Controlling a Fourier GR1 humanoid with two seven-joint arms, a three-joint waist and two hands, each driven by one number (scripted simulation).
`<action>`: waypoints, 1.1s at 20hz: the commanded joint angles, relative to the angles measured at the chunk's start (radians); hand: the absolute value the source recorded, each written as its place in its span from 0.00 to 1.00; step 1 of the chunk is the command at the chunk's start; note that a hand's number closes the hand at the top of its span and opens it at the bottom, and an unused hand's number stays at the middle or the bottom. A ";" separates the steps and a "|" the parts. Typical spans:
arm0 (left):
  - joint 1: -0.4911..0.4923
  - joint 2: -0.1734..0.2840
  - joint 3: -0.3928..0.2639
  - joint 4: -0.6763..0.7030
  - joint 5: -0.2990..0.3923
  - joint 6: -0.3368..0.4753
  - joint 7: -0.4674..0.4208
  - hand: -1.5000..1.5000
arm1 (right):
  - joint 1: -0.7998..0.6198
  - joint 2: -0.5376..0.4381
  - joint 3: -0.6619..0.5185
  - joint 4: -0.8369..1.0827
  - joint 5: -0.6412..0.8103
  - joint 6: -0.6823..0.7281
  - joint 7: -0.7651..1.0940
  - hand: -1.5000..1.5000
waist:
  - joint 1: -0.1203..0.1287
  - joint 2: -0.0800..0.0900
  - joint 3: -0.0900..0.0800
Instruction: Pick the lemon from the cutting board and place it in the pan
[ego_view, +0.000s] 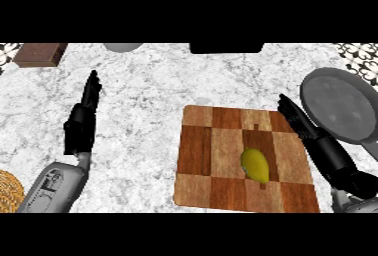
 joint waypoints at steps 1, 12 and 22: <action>0.019 -0.004 0.015 -0.042 0.024 -0.043 0.032 0.50 | -0.078 0.018 -0.027 -0.019 -0.054 0.057 0.055 1.00 | 0.033 0.003 0.011; 0.104 0.047 0.117 -0.139 0.246 -0.179 0.191 0.50 | -0.010 -0.239 -0.232 0.120 -0.045 0.369 -0.388 0.00 | 0.024 0.003 0.013; 0.096 0.029 0.126 -0.181 0.225 -0.183 0.256 0.50 | -0.173 -0.326 -0.244 0.218 0.195 0.398 -0.496 0.00 | 0.035 0.004 0.011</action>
